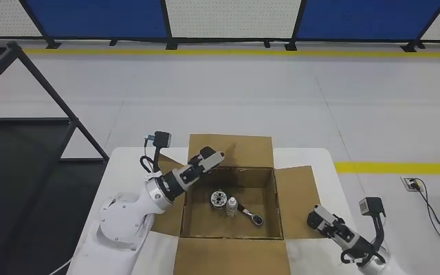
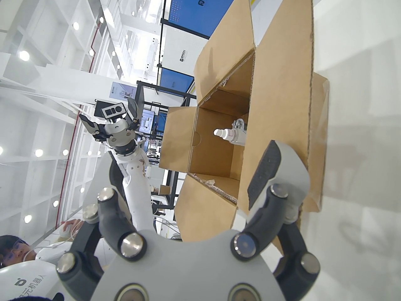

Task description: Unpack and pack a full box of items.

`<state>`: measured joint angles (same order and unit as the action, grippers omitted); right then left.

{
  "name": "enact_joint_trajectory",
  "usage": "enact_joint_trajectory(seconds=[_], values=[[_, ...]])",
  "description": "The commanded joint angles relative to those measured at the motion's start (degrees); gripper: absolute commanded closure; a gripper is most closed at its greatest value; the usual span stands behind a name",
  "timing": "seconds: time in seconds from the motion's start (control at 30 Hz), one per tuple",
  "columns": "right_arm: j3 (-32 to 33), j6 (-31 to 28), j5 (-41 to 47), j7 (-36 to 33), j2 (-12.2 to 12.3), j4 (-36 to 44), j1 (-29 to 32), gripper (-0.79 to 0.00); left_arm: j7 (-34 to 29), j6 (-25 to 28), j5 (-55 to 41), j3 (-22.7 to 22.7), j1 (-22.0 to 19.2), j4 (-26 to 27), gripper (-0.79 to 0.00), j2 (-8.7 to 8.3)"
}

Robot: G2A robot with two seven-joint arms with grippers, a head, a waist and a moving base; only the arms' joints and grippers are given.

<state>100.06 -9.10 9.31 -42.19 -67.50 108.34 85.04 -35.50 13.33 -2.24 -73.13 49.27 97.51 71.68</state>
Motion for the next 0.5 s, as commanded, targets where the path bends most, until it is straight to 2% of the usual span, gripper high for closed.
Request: enact_joint_trajectory(seconds=[0.0, 0.1, 0.23, 0.47], values=[[0.0, 0.0, 0.0, 0.0, 0.0, 0.0, 0.0, -0.785, 0.0, 0.0, 0.0, 0.0, 0.0, 0.0, -0.785, 0.00], [-0.2, 0.0, 0.0, 0.4, 0.0, 0.1, 0.0, -0.785, 0.0, 0.0, 0.0, 0.0, 0.0, 0.0, -0.785, 0.00], [-2.0, 0.9, -3.1, 2.0, 0.1, 1.1, -0.6, -0.785, 3.3, -0.5, 1.1, 0.1, 1.7, 1.8, -0.785, 0.05], [-4.6, 3.8, -7.8, 8.2, -0.1, 0.4, -1.8, -0.785, 5.2, -0.9, -0.2, -4.7, 7.5, 3.3, -0.785, -0.68]])
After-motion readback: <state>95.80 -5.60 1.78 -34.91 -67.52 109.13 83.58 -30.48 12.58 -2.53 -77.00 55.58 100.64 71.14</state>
